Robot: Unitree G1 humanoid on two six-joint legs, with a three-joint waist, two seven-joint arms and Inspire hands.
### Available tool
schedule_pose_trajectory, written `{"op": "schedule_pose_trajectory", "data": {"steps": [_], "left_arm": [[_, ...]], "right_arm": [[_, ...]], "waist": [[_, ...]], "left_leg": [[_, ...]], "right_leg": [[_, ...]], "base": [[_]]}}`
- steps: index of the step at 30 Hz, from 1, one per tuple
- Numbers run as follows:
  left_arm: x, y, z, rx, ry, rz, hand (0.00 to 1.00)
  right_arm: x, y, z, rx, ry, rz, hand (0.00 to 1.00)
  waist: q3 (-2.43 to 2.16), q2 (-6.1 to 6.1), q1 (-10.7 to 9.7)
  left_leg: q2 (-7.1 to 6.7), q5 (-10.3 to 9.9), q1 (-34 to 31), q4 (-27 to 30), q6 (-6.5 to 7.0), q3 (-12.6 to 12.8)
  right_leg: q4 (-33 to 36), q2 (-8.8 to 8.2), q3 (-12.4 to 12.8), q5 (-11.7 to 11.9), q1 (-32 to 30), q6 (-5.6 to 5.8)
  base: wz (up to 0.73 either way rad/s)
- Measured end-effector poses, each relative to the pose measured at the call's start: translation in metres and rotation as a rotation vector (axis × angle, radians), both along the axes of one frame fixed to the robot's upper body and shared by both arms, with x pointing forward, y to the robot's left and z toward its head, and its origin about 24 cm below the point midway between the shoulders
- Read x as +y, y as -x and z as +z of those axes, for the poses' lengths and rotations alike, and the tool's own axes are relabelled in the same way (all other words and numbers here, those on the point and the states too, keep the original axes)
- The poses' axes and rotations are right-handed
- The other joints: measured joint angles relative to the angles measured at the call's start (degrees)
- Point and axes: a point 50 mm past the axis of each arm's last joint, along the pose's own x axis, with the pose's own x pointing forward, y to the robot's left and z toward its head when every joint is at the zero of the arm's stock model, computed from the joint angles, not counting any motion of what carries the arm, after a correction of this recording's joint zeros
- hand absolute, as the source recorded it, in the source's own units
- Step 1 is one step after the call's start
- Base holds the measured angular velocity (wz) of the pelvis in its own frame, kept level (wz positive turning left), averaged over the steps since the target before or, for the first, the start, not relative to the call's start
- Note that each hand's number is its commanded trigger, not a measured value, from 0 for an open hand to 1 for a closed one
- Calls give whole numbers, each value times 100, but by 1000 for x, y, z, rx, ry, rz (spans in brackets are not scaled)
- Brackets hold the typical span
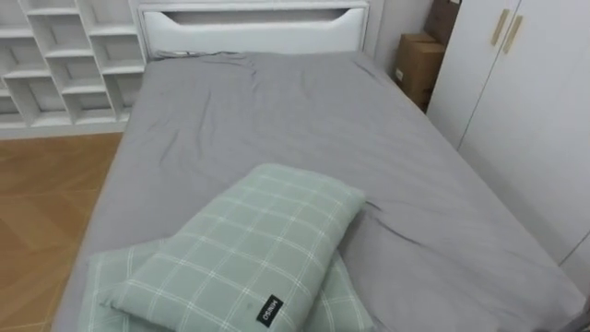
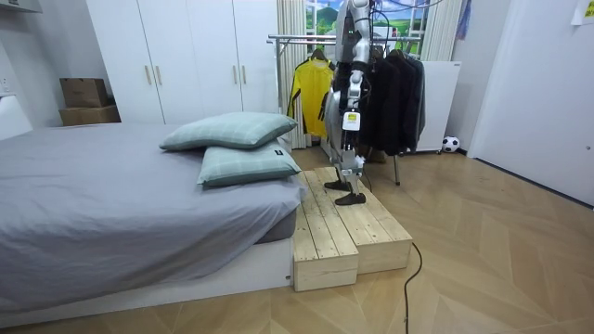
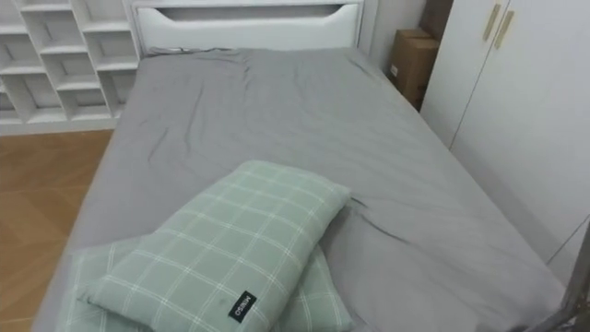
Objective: Hang clothes
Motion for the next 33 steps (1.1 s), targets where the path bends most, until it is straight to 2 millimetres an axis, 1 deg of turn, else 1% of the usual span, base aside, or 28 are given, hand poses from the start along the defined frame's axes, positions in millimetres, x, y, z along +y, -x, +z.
{"op": "schedule_pose_trajectory", "data": {"steps": [4,6,9,14,20,24,28,33], "left_arm": [[0,1,0,16,0,-1,0],[0,0,0,22,-1,-1,0],[0,0,0,29,-4,-8,0],[-2,1,-1,40,0,-28,0],[-3,1,-1,44,13,-34,0],[-3,2,-1,57,26,-30,0],[-3,2,-1,60,27,-30,0],[-3,-4,-1,44,26,-36,0]], "right_arm": [[1,0,0,-2,-7,2,0],[2,1,0,2,-8,0,0],[1,2,0,5,-7,-4,0],[1,3,0,3,-8,-13,0],[1,4,-1,7,-8,-16,0],[0,4,-1,14,-3,-20,0],[0,3,0,10,0,-16,0],[0,2,0,10,2,-7,0]], "waist": [[-3,-14,3],[-21,11,-12],[-26,27,-5],[-3,50,-6],[14,69,-11],[12,81,-16],[13,87,-9],[27,63,-12]], "left_leg": [[5,0,0,41,0,-58],[4,0,0,43,0,-107],[7,0,2,42,-1,-128],[4,-1,14,36,-1,-155],[-6,-2,-1,5,-3,-205],[-27,-2,-18,0,-3,-304],[-62,-1,-18,-4,-1,-312],[-78,0,-17,18,0,-321]], "right_leg": [[-40,19,-1,1,43,0],[-123,39,-4,2,94,-1],[-127,45,-5,1,107,-1],[-131,44,-2,0,138,1],[-133,43,21,-21,147,-4],[-135,47,44,-29,148,-5],[-135,45,54,-32,147,1],[-134,33,68,-42,144,17]], "base": [[9],[10],[4],[2],[4],[9],[1],[0]]}}
